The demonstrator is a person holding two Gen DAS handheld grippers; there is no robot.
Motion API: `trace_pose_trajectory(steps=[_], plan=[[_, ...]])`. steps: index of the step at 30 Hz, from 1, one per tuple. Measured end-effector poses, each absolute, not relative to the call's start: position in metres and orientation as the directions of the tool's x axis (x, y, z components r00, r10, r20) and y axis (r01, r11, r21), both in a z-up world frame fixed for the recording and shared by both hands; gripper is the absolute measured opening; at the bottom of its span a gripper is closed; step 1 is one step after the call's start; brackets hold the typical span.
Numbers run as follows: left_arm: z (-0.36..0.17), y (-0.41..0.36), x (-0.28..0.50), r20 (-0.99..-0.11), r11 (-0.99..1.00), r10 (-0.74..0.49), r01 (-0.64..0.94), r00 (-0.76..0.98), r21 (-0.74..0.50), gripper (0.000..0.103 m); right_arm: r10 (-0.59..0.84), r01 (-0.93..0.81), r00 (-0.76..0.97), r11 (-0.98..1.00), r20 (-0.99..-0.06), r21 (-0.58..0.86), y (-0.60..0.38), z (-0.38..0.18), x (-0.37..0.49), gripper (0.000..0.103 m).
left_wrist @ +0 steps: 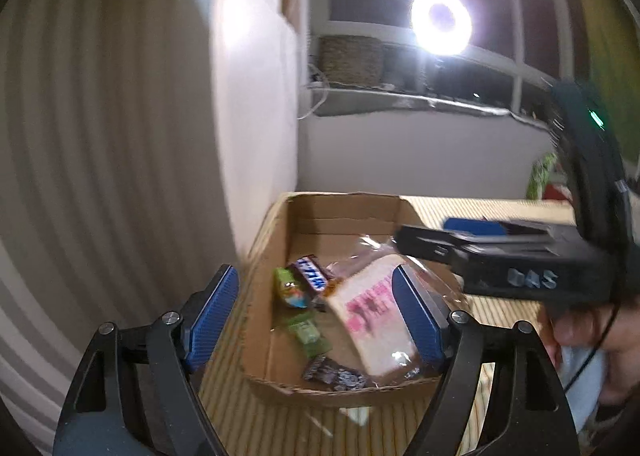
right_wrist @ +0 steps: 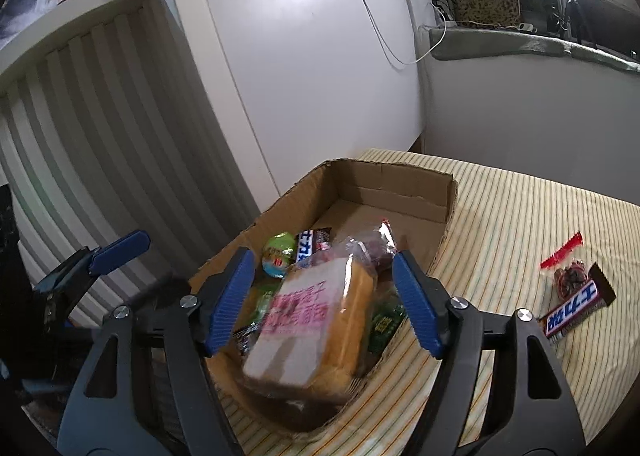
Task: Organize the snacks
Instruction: 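Carry the bread loaf over the box, lower it and open the right tool, then move both tools back from the box toward the Snickers bar and red packet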
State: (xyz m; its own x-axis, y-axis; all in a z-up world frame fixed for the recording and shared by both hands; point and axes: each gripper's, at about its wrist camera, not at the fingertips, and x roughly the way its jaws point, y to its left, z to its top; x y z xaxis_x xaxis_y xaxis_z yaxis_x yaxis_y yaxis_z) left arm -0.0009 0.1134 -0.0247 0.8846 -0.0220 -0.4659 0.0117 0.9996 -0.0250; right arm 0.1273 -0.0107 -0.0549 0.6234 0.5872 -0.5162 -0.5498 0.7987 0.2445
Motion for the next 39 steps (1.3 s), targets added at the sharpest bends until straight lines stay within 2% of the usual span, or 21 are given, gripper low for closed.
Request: trace_pose_trajectory(steps=[9,19,26,32,39], plan=[[-0.010,0.119,-0.022,-0.432,1.000,-0.010,0.001,0.902,-0.020,0.079,0.577,-0.567,0.651,0.802,-0.493,0.190,-0.002,-0.041,0.093,0.082],[-0.007,0.131,-0.029,-0.427,1.000,0.017,-0.026,0.904,-0.014,0.079,0.593,-0.575,0.652,0.793,-0.474,0.201,0.001,-0.045,0.082,0.083],[-0.008,0.098,-0.021,-0.444,0.999,0.012,0.005,0.896,0.036,0.079,0.570,-0.529,0.686,0.817,-0.453,0.228,-0.051,-0.053,0.076,0.083],[-0.009,0.042,-0.010,-0.459,0.995,-0.059,0.091,0.887,0.048,0.079,0.458,-0.394,0.769,0.889,-0.446,0.233,-0.135,-0.065,0.064,0.083],[-0.022,-0.037,0.003,-0.496,0.962,-0.228,0.273,0.838,0.018,0.079,0.285,-0.187,0.834,0.951,-0.473,0.245,-0.238,-0.078,0.041,0.083]])
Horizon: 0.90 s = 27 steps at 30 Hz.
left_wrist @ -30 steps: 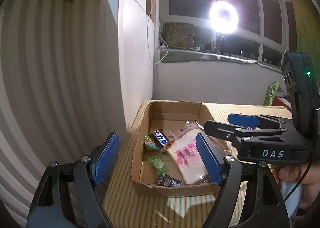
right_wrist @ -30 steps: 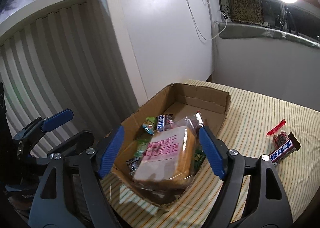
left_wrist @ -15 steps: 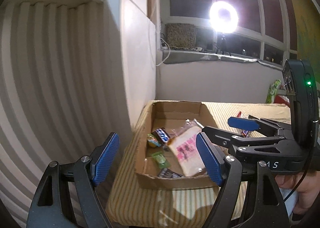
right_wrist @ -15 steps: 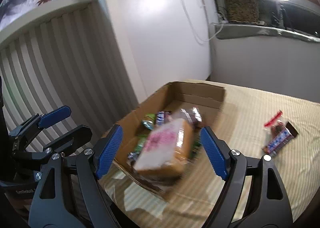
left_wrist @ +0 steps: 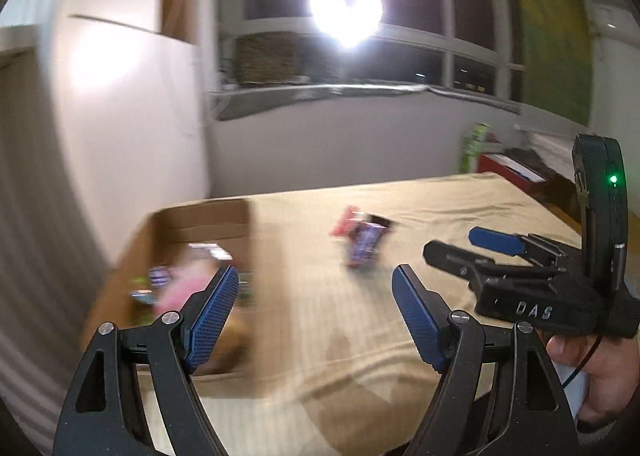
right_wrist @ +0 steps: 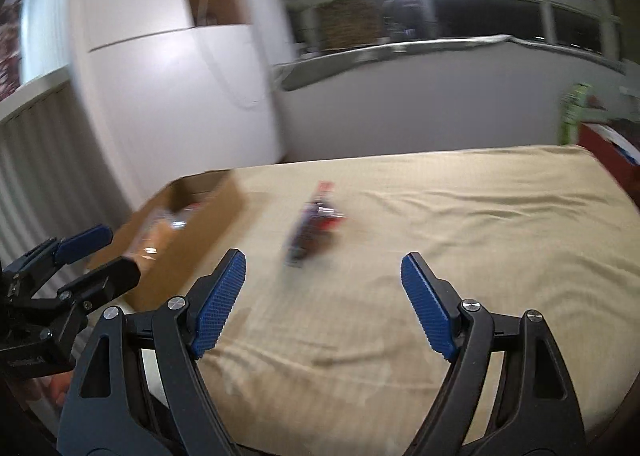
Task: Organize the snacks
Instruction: 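Move both tools back from the box toward the Snickers bar and red packet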
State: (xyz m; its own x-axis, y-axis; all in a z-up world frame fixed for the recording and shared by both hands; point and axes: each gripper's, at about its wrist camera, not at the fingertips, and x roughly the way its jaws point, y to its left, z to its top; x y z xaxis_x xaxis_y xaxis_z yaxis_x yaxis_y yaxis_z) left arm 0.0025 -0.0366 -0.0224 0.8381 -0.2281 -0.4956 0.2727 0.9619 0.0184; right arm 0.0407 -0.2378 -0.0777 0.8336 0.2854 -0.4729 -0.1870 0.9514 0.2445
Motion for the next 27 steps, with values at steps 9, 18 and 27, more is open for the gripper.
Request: trace_pose_trajectory(steps=[9,18,27], plan=[[-0.037,-0.082,0.006,-0.527,0.921,-0.332,0.390,0.783,0.000,0.079,0.215,-0.109,0.853,0.964,-0.476,0.241,-0.272,-0.073,0.031,0.083],[-0.052,-0.087,0.016,-0.483,0.933,-0.326,0.360,0.813,-0.023,0.079,0.268,-0.190,0.815,0.961,-0.514,0.201,-0.255,-0.071,0.068,0.092],[-0.075,-0.090,0.074,-0.526,0.910,-0.393,0.401,0.755,-0.104,0.080,0.408,-0.328,0.632,0.911,-0.659,0.249,-0.246,-0.081,0.183,0.092]])
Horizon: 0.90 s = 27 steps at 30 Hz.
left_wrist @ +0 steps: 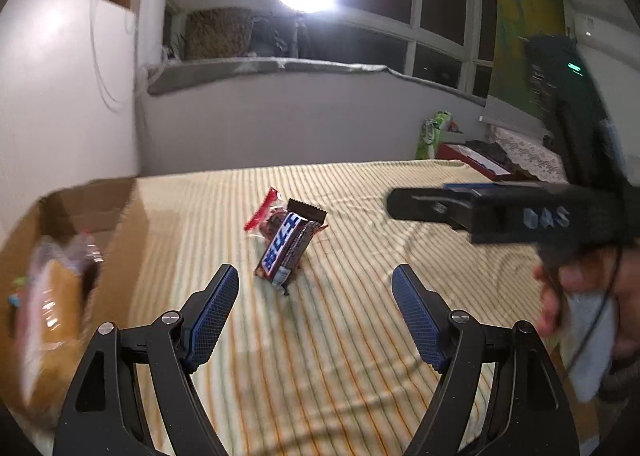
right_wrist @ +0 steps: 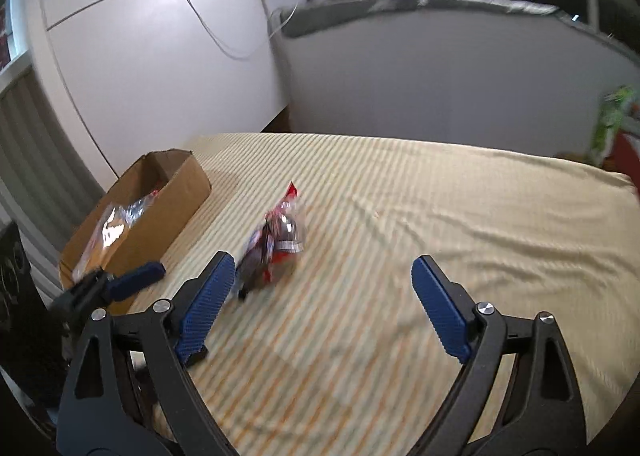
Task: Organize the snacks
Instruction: 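Move both tools back from the box toward the Snickers bar and red packet, then grasp the Snickers bar with the left tool while the right tool grasps the red-tipped chocolate packet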
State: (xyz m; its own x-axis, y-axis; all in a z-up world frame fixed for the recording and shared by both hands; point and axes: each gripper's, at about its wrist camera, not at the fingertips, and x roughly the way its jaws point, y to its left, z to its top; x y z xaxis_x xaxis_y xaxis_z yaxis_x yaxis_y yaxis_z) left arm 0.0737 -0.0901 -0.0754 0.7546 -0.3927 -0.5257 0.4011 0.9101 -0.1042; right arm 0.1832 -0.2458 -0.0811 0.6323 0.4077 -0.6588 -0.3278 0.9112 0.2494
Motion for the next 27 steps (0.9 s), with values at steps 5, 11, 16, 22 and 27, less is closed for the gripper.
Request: trace_pose_trajectory(steps=[5,11,16,22,27], plan=[[-0.081,-0.092,0.107,-0.564,0.921,-0.361,0.378,0.742,-0.092,0.080,0.496,-0.396,0.477,0.858,-0.725,0.327,-0.224,-0.098,0.257,0.092],[-0.090,-0.092,0.135,-0.622,0.920,-0.368,0.368,0.691,-0.136,0.080,0.526,-0.439,0.356,0.824,-0.772,0.359,-0.197,-0.119,0.288,0.092],[-0.095,-0.095,0.146,-0.660,0.902,-0.404,0.395,0.633,-0.173,0.080,0.537,-0.469,0.288,0.801,-0.793,0.373,-0.182,-0.128,0.289,0.091],[-0.099,-0.097,0.154,-0.687,0.905,-0.396,0.386,0.610,-0.179,0.080,0.522,-0.472,0.267,0.804,-0.810,0.362,-0.169,-0.135,0.291,0.062],[-0.107,-0.100,0.160,-0.731,0.908,-0.386,0.371,0.563,-0.194,0.072,0.539,-0.475,0.272,0.796,-0.797,0.376,-0.169,-0.137,0.293,0.032]])
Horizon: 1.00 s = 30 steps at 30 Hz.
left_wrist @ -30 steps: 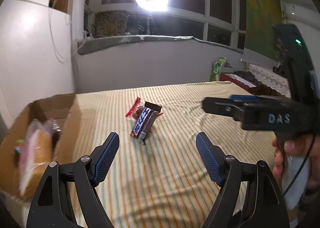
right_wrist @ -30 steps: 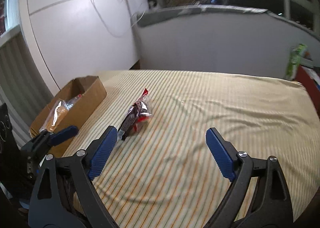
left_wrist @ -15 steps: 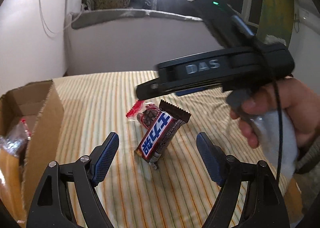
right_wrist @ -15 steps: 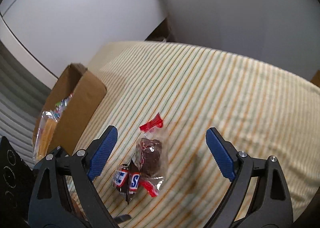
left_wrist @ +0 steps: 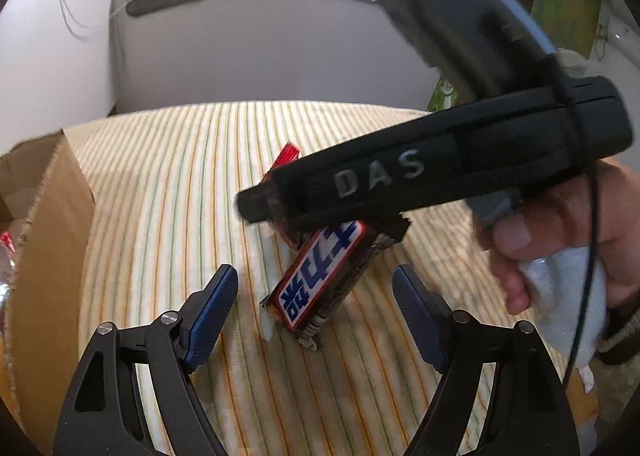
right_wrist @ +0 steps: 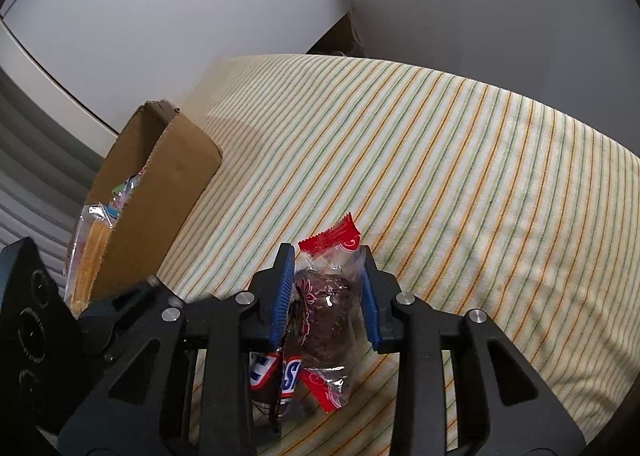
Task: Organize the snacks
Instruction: 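Grasp the Snickers bar with the left tool while the right tool grasps the red-tipped chocolate packet, then lift the Snickers bar and chocolate packet off the bedspread toward the box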
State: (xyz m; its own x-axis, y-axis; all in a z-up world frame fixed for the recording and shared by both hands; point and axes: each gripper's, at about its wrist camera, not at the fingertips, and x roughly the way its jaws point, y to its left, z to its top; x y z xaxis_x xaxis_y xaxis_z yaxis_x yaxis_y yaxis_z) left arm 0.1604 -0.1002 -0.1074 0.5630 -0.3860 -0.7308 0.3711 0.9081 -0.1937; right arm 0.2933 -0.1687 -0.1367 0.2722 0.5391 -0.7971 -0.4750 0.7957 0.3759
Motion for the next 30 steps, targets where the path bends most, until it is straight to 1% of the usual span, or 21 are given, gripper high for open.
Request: trace_pose_trajectory(steps=[1,2,4,5,6,8,18,27,30], plan=[[-0.108,-0.100,0.161,-0.733,0.909,-0.385,0.367,0.561,-0.197,0.063,0.543,-0.477,0.275,0.793,-0.794,0.378,-0.169,-0.137,0.293,0.032],[-0.109,-0.100,0.161,-0.739,0.910,-0.383,0.364,0.555,-0.199,0.045,0.546,-0.479,0.276,0.791,-0.791,0.380,-0.172,-0.137,0.292,0.031],[-0.110,-0.100,0.159,-0.739,0.910,-0.383,0.367,0.554,-0.196,0.045,0.549,-0.473,0.298,0.795,-0.781,0.379,-0.180,-0.136,0.292,0.030],[-0.110,-0.101,0.158,-0.736,0.907,-0.388,0.373,0.554,-0.197,0.041,0.551,-0.464,0.310,0.799,-0.775,0.382,-0.190,-0.134,0.292,0.029],[-0.110,-0.101,0.158,-0.734,0.902,-0.396,0.385,0.552,-0.197,0.035,0.553,-0.457,0.320,0.801,-0.769,0.386,-0.194,-0.133,0.293,0.029],[-0.110,-0.104,0.153,-0.731,0.900,-0.396,0.393,0.556,-0.188,0.031,0.560,-0.436,0.340,0.806,-0.755,0.401,-0.205,-0.133,0.296,0.029],[-0.108,-0.093,0.146,-0.713,0.891,-0.416,0.410,0.565,-0.195,0.030,0.538,-0.348,0.428,0.840,-0.727,0.417,-0.251,-0.121,0.285,0.028],[-0.090,-0.094,0.117,-0.654,0.894,-0.411,0.423,0.636,-0.151,0.030,0.498,-0.301,0.526,0.867,-0.690,0.396,-0.269,-0.103,0.232,0.028],[-0.088,-0.092,0.103,-0.642,0.898,-0.404,0.417,0.652,-0.142,0.030,0.457,-0.276,0.586,0.889,-0.669,0.366,-0.267,-0.101,0.208,0.028]])
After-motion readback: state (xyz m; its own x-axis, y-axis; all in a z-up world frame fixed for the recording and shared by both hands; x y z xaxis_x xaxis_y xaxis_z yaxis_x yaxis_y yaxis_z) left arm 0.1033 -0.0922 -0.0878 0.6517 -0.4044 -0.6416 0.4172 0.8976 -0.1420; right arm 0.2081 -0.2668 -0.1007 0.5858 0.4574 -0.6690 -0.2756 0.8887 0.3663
